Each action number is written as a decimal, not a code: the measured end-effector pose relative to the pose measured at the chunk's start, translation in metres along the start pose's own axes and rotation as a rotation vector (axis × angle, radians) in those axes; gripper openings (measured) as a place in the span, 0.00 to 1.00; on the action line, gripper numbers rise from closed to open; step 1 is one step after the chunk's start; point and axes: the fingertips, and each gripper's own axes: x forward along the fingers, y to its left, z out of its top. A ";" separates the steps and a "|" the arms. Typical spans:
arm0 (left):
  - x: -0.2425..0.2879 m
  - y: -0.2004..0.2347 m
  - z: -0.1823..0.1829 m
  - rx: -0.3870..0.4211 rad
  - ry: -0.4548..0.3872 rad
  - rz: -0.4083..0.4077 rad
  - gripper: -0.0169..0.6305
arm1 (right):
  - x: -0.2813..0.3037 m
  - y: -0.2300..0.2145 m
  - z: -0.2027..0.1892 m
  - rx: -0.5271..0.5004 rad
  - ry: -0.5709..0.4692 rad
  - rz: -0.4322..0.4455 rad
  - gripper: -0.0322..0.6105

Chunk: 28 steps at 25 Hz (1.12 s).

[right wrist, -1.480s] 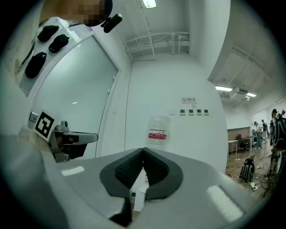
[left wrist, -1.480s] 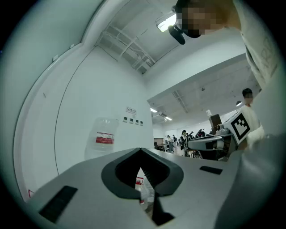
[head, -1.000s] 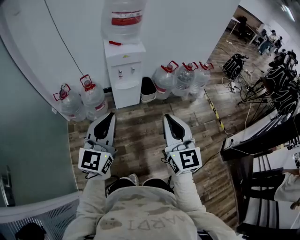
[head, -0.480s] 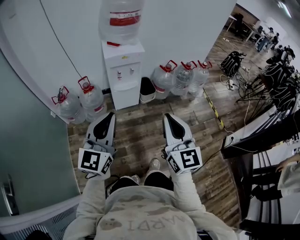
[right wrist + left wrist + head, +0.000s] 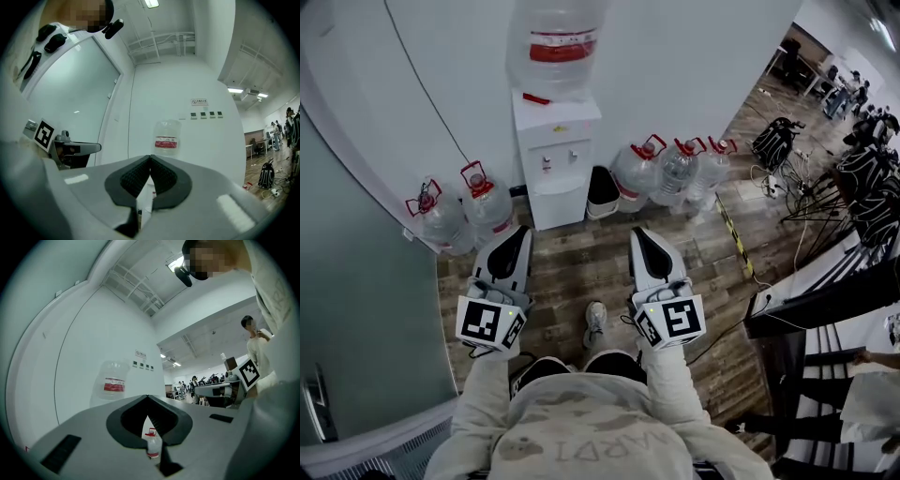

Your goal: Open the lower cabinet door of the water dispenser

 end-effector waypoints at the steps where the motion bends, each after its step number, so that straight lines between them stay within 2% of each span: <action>1: 0.008 0.005 -0.001 0.000 -0.002 0.005 0.03 | 0.010 -0.005 -0.001 -0.002 0.001 0.007 0.06; 15: 0.129 0.054 -0.015 0.009 -0.006 0.105 0.03 | 0.131 -0.092 -0.015 -0.012 0.014 0.116 0.06; 28: 0.208 0.071 -0.029 0.029 0.002 0.196 0.03 | 0.200 -0.156 -0.034 -0.009 0.012 0.221 0.06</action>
